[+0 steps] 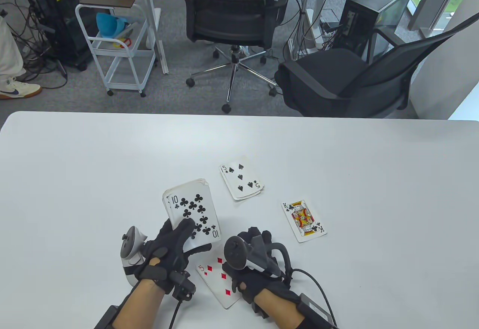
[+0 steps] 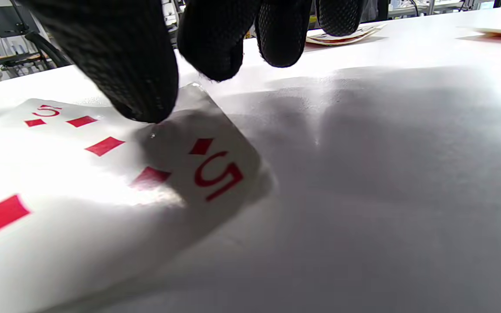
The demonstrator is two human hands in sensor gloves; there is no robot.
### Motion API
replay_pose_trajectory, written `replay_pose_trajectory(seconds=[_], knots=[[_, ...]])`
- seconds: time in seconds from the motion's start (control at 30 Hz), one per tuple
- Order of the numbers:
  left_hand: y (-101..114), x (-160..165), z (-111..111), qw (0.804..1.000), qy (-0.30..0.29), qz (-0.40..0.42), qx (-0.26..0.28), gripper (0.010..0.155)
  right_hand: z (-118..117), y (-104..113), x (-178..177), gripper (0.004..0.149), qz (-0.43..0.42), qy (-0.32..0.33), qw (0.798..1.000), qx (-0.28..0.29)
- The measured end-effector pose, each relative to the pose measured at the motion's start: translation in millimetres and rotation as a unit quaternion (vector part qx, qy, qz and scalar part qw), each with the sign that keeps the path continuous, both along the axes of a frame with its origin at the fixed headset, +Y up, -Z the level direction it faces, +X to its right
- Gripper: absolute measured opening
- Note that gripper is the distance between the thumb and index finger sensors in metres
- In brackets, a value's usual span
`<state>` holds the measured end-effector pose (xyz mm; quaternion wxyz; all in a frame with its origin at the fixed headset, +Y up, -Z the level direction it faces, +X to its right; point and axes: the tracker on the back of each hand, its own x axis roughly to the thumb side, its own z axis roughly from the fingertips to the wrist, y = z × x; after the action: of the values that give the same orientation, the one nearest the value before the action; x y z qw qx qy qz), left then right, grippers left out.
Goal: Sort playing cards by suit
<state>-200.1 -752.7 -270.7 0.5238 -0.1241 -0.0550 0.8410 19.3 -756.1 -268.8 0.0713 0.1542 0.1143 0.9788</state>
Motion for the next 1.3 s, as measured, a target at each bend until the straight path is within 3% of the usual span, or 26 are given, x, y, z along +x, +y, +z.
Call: replay_pose_trajectory(seconds=[0.13, 0.23, 0.3, 0.43, 0.53, 0.7, 0.9, 1.1, 1.3], knots=[[0, 1, 0, 1.0, 0.002, -0.004, -0.001, 0.062, -4, 10, 13, 0.042, -0.082, -0.01, 0.997, 0.011], [-2, 5, 1, 1.0, -0.002, -0.014, -0.004, 0.062, -7, 19, 30, 0.043, -0.187, -0.045, 0.98, 0.049], [-3, 6, 1, 1.0, -0.001, -0.023, -0.01, 0.062, -8, 23, 39, 0.042, -0.246, -0.062, 0.965, 0.069], [-5, 12, 2, 0.998, -0.021, -0.054, -0.017, 0.063, -5, 38, 60, 0.042, -0.364, -0.084, 0.915, 0.153], [-6, 17, 2, 0.997, -0.031, -0.069, -0.015, 0.063, -3, 42, 67, 0.045, -0.42, -0.087, 0.888, 0.166], [-10, 24, 4, 0.994, -0.049, -0.094, -0.015, 0.063, -2, 38, 61, 0.055, -0.416, -0.071, 0.894, 0.149], [-12, 28, 5, 0.991, -0.063, -0.119, -0.011, 0.063, -2, 34, 48, 0.065, -0.342, -0.039, 0.935, 0.09], [-13, 28, 5, 0.992, -0.054, -0.114, -0.013, 0.063, 2, 35, 42, 0.063, -0.326, -0.035, 0.938, 0.111], [-17, 24, 8, 0.997, -0.008, -0.071, -0.033, 0.063, 6, 32, 34, 0.06, -0.329, -0.027, 0.936, 0.12]])
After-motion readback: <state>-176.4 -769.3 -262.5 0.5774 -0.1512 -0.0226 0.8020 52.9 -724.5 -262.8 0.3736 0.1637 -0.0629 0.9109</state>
